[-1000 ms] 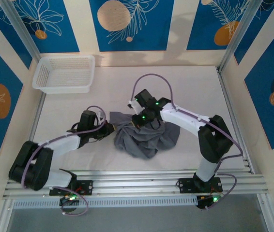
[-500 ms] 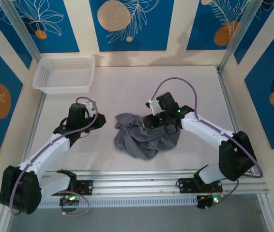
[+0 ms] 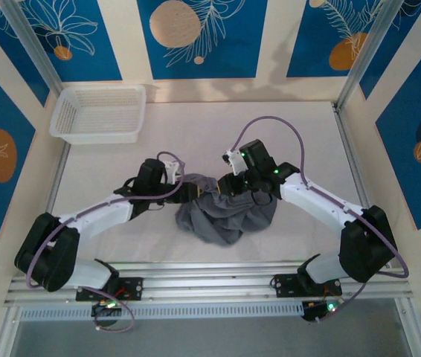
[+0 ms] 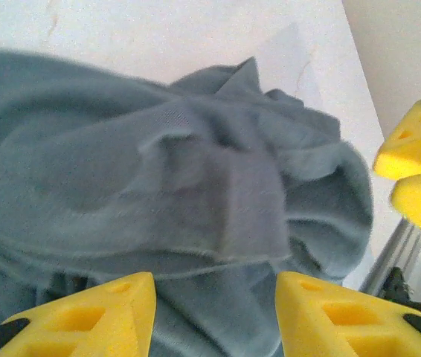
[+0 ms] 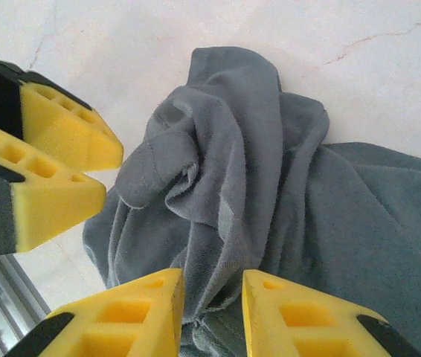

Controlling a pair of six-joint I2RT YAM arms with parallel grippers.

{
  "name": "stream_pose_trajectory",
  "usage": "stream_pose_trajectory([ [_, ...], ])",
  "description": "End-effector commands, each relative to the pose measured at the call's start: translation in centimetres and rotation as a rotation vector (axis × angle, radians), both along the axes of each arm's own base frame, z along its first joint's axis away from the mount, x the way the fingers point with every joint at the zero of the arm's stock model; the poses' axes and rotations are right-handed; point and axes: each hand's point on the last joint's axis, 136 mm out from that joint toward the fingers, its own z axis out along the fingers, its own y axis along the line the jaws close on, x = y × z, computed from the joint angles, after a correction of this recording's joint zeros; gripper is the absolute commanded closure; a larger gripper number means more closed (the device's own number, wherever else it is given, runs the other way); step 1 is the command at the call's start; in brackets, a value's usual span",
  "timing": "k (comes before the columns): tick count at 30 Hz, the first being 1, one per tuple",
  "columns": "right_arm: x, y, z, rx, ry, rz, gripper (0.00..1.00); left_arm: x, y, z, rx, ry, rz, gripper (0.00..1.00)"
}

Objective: Fold the inside-out t-shirt

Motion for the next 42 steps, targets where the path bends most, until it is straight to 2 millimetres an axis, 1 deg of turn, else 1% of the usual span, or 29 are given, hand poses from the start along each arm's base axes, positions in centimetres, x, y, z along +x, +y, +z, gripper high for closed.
stream_pose_trajectory([
  [1,-0.2,-0.1,1.5,0.009,-0.043,0.006,0.71,2.3,0.6,1.2,0.088,-0.129,-0.022,0.55],
  [5,-0.4,-0.2,1.5,0.014,-0.045,0.006,0.71,2.3,-1.7,2.1,-0.054,-0.054,-0.115,0.58],
  [7,-0.4,-0.2,1.6,0.02,-0.042,0.004,0.7,2.1,-2.5,1.6,-0.084,-0.003,-0.148,0.58],
  [11,-0.4,0.1,1.6,0.03,-0.041,0.009,0.69,2.0,-2.1,0.0,-0.06,0.024,-0.127,0.57],
  [13,-0.4,0.2,1.7,0.03,-0.043,0.011,0.68,1.9,-2.2,-0.4,-0.062,0.04,-0.129,0.59],
  [16,-0.3,0.2,1.7,0.027,-0.044,0.011,0.67,1.6,-2.4,-0.4,-0.079,0.056,-0.141,0.64],
  [18,-0.3,0.2,1.8,0.027,-0.045,0.011,0.67,1.3,-2.2,-0.6,-0.07,0.062,-0.141,0.71],
  [20,-0.3,0.3,1.8,0.027,-0.046,0.012,0.67,1.0,-1.8,-0.9,-0.047,0.07,-0.138,0.82],
  [23,-0.3,0.2,1.8,0.023,-0.047,0.011,0.67,0.7,-1.2,-0.6,-0.016,0.063,-0.134,0.96],
  [24,-0.3,0.2,1.8,0.023,-0.048,0.01,0.67,0.6,-0.9,-0.3,-0.007,0.053,-0.132,0.99],
  [26,-0.5,0.5,1.6,0.031,-0.038,0.025,0.65,0.8,-0.1,0.9,0.021,0.02,-0.123,1.0],
  [27,-0.8,0.8,1.5,0.038,-0.03,0.04,0.6,0.9,0.4,1.4,0.043,0.001,-0.118,1.0],
  [28,-1.0,1.1,1.1,0.031,-0.023,0.05,0.51,1.0,1.0,2.1,0.076,-0.029,-0.114,1.0],
  [29,-0.9,1.2,0.4,-0.002,-0.025,0.03,0.33,1.1,1.7,2.7,0.121,-0.058,-0.105,1.0],
  [30,-0.7,1.2,-0.5,-0.038,-0.018,0.006,0.24,1.2,2.3,3.1,0.163,-0.08,-0.097,1.0],
  [32,-0.5,1.5,-2.1,-0.082,0.024,-0.015,0.18,1.4,3.7,4.0,0.25,-0.132,-0.071,1.0],
  [34,-0.3,1.6,-3.7,-0.14,0.033,-0.029,0.18,1.6,5.2,4.9,0.32,-0.173,-0.032,1.0],
  [35,0.2,1.2,-4.5,-0.186,0.014,-0.058,0.19,1.8,6.2,5.3,0.362,-0.196,0.005,1.0],
  [37,1.0,-0.2,-5.6,-0.269,-0.021,-0.114,0.26,2.1,8.1,6.0,0.441,-0.242,0.07,1.0],
  [39,1.6,-1.5,-6.2,-0.329,-0.05,-0.154,0.34,2.3,10.0,6.5,0.514,-0.284,0.135,1.0],
  [40,1.7,-2.1,-6.4,-0.347,-0.06,-0.162,0.37,2.3,10.8,6.6,0.544,-0.303,0.155,1.0],
  [42,1.9,-3.2,-6.5,-0.386,-0.087,-0.182,0.39,2.1,11.3,6.4,0.574,-0.318,0.154,1.0],
])
